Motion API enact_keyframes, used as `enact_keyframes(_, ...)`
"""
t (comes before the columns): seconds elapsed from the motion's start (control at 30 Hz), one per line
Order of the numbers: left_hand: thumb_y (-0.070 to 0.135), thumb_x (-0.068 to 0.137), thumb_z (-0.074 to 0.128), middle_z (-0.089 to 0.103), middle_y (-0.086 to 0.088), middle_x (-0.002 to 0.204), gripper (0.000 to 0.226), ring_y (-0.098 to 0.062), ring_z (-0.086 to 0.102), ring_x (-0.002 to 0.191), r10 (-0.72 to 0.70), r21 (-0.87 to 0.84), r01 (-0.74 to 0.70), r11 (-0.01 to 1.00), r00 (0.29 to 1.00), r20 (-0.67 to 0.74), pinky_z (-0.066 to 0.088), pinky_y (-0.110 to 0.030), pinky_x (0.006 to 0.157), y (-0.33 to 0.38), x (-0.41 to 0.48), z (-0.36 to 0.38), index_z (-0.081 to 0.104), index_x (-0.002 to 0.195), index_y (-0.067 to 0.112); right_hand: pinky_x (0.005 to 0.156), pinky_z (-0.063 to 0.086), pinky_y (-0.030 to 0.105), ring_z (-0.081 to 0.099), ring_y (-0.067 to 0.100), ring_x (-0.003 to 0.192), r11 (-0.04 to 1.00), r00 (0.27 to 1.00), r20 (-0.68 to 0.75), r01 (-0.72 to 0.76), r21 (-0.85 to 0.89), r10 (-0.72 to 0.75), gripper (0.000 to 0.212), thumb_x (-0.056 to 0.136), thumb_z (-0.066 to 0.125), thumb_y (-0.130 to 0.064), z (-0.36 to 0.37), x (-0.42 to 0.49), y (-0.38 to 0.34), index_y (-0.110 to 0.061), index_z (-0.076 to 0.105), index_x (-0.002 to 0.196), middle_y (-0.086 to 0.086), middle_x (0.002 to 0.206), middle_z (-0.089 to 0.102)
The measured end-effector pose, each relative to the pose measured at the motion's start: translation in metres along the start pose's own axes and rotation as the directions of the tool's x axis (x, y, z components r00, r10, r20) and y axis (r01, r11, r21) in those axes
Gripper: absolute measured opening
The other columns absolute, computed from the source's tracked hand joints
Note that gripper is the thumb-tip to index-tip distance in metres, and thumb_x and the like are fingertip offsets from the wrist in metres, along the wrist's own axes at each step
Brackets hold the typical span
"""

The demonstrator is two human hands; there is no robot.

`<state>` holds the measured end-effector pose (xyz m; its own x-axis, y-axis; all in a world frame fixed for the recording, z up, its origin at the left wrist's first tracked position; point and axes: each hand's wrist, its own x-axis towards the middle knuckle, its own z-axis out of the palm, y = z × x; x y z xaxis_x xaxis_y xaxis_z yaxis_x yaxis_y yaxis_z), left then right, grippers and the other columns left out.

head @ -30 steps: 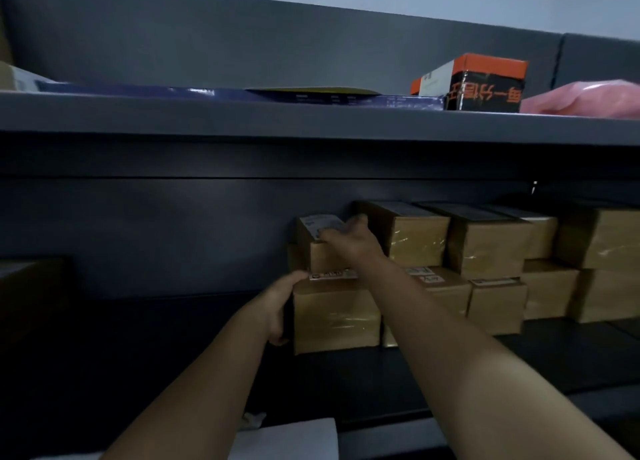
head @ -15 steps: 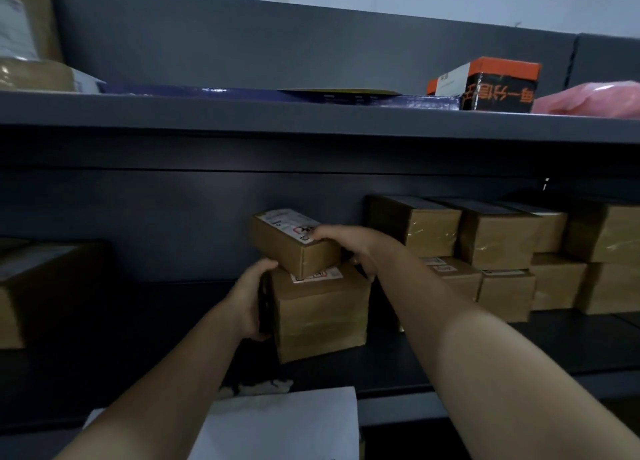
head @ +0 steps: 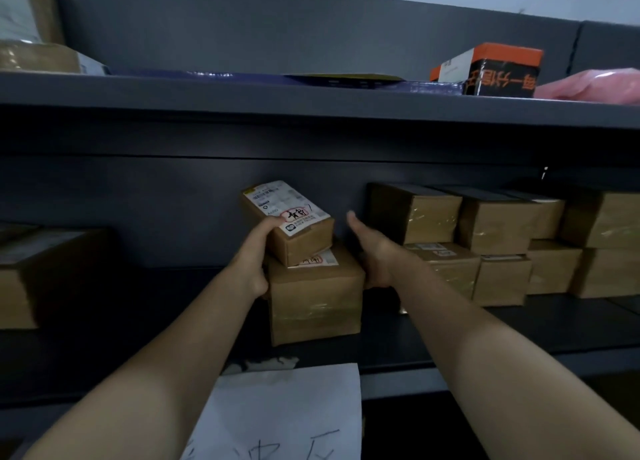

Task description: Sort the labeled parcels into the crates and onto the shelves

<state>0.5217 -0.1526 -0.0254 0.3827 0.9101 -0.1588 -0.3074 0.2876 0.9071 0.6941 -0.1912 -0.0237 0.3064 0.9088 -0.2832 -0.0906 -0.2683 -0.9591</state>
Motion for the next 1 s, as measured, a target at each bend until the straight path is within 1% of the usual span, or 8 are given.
enact_keyframes(0.13, 0.037, 0.086, 0.058, 0.073, -0.005, 0.075, 0.026, -0.023, 0.066, 0.077, 0.062, -0.072, -0.055, 0.996, 0.994, 0.090, 0.048, -0.034, 0.062, -0.010, -0.003, 0.000, 0.064, 0.102, 0.017, 0.100, 0.043, 0.052, 0.060, 0.032, 0.104, 0.995, 0.993, 0.077, -0.088, 0.039, 0.085, 0.056, 0.080, 0.064, -0.061, -0.005, -0.003, 0.023, -0.019, 0.062, 0.116, 0.015, 0.110, 0.066)
enact_keyframes(0.2, 0.035, 0.088, 0.055, 0.074, -0.003, 0.071, 0.025, -0.022, 0.071, 0.068, 0.102, -0.120, -0.087, 0.989, 0.987, 0.126, 0.053, -0.031, 0.058, -0.009, -0.012, -0.001, 0.065, 0.102, 0.018, 0.099, 0.040, 0.057, 0.057, 0.035, 0.111, 0.996, 0.989, 0.124, -0.081, 0.033, 0.077, 0.061, 0.069, 0.071, -0.063, -0.011, -0.009, 0.025, -0.022, 0.065, 0.114, 0.014, 0.117, 0.065)
enact_keyframes(0.27, 0.035, 0.087, 0.053, 0.074, -0.003, 0.080, 0.025, -0.020, 0.071, 0.070, 0.153, -0.177, -0.131, 0.976, 0.981, 0.118, 0.054, -0.028, 0.055, -0.008, -0.021, -0.004, 0.065, 0.103, 0.020, 0.094, 0.042, 0.056, 0.057, 0.036, 0.112, 0.999, 0.988, 0.143, -0.051, -0.006, 0.052, 0.074, 0.057, 0.077, -0.061, -0.017, -0.021, 0.021, -0.025, 0.064, 0.119, 0.013, 0.121, 0.064)
enact_keyframes(0.33, 0.038, 0.086, 0.053, 0.069, -0.003, 0.096, 0.026, -0.020, 0.066, 0.087, 0.185, -0.211, -0.162, 0.964, 0.978, 0.096, 0.052, -0.032, 0.066, -0.010, -0.032, -0.006, 0.065, 0.104, 0.022, 0.092, 0.046, 0.052, 0.060, 0.035, 0.109, 1.000, 0.994, 0.110, 0.001, 0.021, -0.003, 0.075, 0.055, 0.079, -0.054, -0.024, -0.033, 0.019, -0.023, 0.063, 0.121, 0.012, 0.118, 0.066)
enact_keyframes(0.47, 0.047, 0.082, 0.051, 0.065, -0.005, 0.114, 0.044, -0.025, 0.058, 0.109, 0.182, -0.229, -0.147, 0.962, 0.974, 0.138, 0.047, -0.048, 0.080, -0.018, -0.066, 0.012, 0.059, 0.120, 0.027, 0.087, 0.051, 0.044, 0.063, 0.032, 0.104, 0.973, 0.987, 0.047, 0.142, 0.183, -0.153, 0.045, 0.077, 0.068, -0.043, -0.053, -0.069, 0.033, -0.021, 0.066, 0.117, 0.014, 0.112, 0.069)
enact_keyframes(0.7, 0.048, 0.084, 0.045, 0.063, -0.005, 0.125, 0.048, -0.027, 0.058, 0.116, 0.243, -0.244, -0.180, 0.953, 0.934, 0.262, 0.039, -0.067, 0.089, -0.068, -0.136, 0.076, 0.056, 0.127, 0.031, 0.078, 0.050, 0.040, 0.062, 0.030, 0.092, 0.908, 0.979, 0.010, 0.187, 0.375, -0.205, 0.034, 0.088, 0.053, -0.039, -0.154, -0.172, 0.081, -0.018, 0.061, 0.113, 0.013, 0.101, 0.069)
enact_keyframes(0.87, 0.051, 0.086, 0.042, 0.069, -0.002, 0.109, 0.041, -0.023, 0.064, 0.097, 0.205, -0.208, -0.143, 0.968, 0.926, 0.317, 0.042, -0.051, 0.091, -0.114, -0.182, 0.132, 0.061, 0.115, 0.030, 0.075, 0.051, 0.034, 0.065, 0.026, 0.085, 0.820, 0.975, -0.092, 0.221, 0.528, -0.204, 0.046, 0.085, 0.049, -0.045, -0.232, -0.235, 0.125, -0.012, 0.066, 0.114, 0.011, 0.100, 0.071)
enact_keyframes(1.0, 0.044, 0.088, 0.044, 0.071, -0.006, 0.098, 0.035, -0.027, 0.066, 0.084, 0.036, -0.051, -0.019, 0.999, 0.928, 0.370, 0.048, -0.049, 0.086, -0.166, -0.197, 0.195, 0.062, 0.111, 0.026, 0.080, 0.050, 0.036, 0.064, 0.028, 0.085, 0.844, 0.972, -0.205, 0.204, 0.496, -0.114, 0.042, 0.087, 0.051, -0.043, -0.305, -0.279, 0.164, -0.012, 0.067, 0.110, 0.012, 0.096, 0.072)
